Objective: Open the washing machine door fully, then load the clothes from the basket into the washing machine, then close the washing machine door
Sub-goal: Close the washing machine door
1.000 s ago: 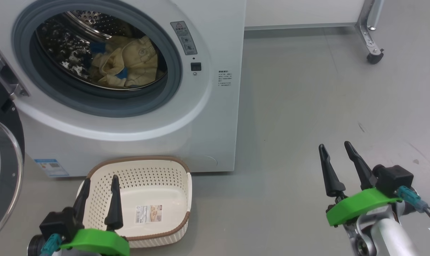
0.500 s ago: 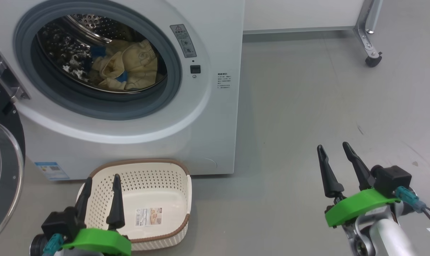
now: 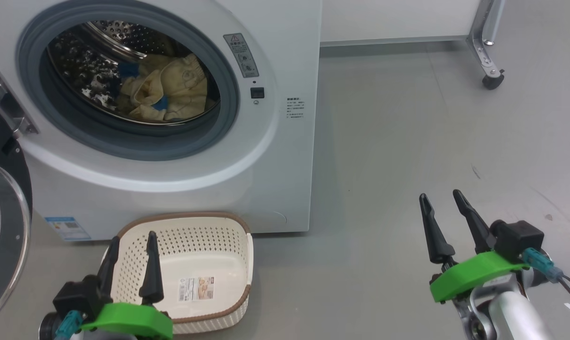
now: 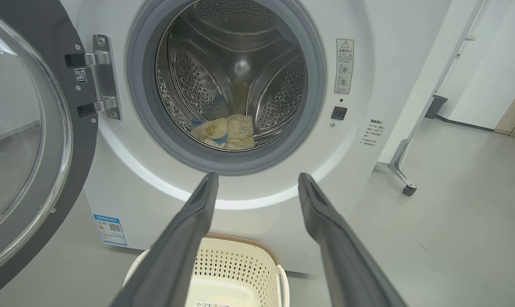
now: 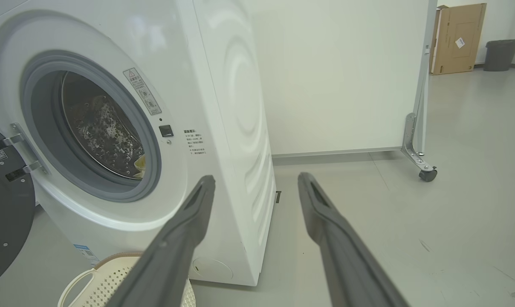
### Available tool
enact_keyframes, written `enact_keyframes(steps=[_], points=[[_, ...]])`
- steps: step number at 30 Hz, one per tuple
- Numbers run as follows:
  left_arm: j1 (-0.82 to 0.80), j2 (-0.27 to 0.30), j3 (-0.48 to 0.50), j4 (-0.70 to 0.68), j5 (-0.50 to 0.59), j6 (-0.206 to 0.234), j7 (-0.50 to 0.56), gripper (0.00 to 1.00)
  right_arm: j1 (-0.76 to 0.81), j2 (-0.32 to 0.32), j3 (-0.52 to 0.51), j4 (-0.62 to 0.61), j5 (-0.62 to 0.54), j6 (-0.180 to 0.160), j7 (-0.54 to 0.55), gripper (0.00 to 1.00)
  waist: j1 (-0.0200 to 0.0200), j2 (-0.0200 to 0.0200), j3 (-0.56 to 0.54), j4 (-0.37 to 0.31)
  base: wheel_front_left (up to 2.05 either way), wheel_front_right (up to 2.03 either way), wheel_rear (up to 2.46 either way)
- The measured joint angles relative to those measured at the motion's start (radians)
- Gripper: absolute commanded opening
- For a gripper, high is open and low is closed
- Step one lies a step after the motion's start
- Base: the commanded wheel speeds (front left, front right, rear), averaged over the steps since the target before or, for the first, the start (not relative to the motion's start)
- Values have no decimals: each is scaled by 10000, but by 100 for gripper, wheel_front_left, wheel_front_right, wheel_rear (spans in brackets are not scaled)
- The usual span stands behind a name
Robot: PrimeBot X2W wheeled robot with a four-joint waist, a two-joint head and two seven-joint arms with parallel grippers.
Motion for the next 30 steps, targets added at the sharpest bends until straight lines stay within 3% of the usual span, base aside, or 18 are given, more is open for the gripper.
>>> enact_keyframes(steps=[21,30], points=[[-1,-182,222,222,253,-261,0,100,0,0,130,107,4,0,0,100,0,0,75,24,-3,3,0],[-9,-209,305,401,251,-272,0,100,-4,10,165,117,4,0,0,100,2,0,100,-8,-97,83,14]])
